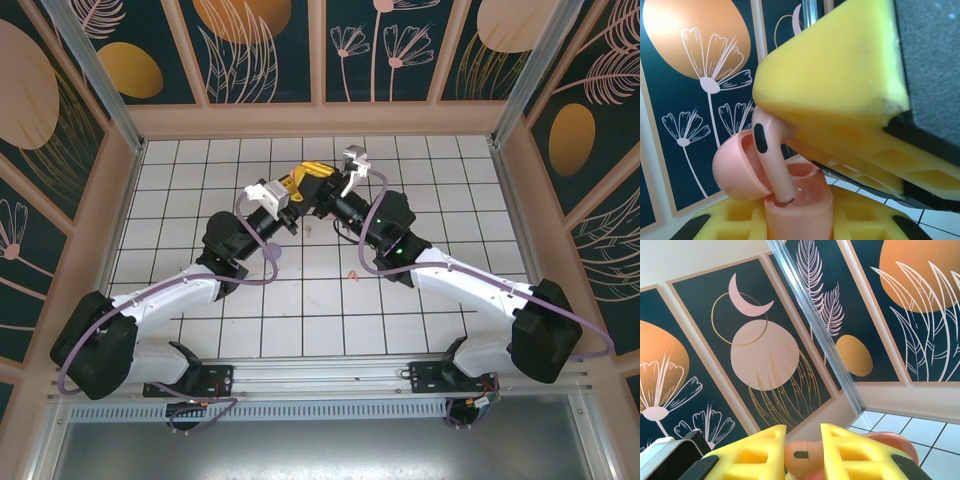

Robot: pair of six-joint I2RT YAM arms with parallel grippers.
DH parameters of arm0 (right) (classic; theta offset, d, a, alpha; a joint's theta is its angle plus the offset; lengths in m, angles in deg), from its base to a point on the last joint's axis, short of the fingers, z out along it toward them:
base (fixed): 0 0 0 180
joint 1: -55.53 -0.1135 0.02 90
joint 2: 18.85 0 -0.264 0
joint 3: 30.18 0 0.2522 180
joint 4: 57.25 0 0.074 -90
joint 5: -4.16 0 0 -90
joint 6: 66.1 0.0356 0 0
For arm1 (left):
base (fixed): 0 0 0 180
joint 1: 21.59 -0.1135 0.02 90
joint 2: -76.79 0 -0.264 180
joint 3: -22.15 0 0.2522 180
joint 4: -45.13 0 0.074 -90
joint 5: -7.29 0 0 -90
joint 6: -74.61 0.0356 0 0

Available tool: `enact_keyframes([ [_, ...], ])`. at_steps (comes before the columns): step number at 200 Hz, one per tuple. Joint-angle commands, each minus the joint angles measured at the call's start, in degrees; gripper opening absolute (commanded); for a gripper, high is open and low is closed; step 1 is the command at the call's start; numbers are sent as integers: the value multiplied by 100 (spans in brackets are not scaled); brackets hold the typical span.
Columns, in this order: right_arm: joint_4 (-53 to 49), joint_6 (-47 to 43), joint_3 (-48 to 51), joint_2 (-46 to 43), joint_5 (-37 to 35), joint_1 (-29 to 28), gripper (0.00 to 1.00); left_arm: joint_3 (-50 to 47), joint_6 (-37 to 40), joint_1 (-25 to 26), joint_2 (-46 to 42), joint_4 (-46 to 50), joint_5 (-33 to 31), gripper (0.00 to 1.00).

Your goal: Insert the wireless bluetooth earbuds into the charging case

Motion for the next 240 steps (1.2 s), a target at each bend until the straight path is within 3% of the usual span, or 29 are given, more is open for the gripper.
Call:
enact_keyframes([
  [1,-348,-33,131,-59,84,15,21,328,107,83,-253,-406,328,0],
  [164,-554,-83,273,-178,-73,27,21,443,118,83,-338,-342,334,0],
  [240,-573,-57,280,-169,-131,28,28,468,77,78,-315,-340,371,0],
])
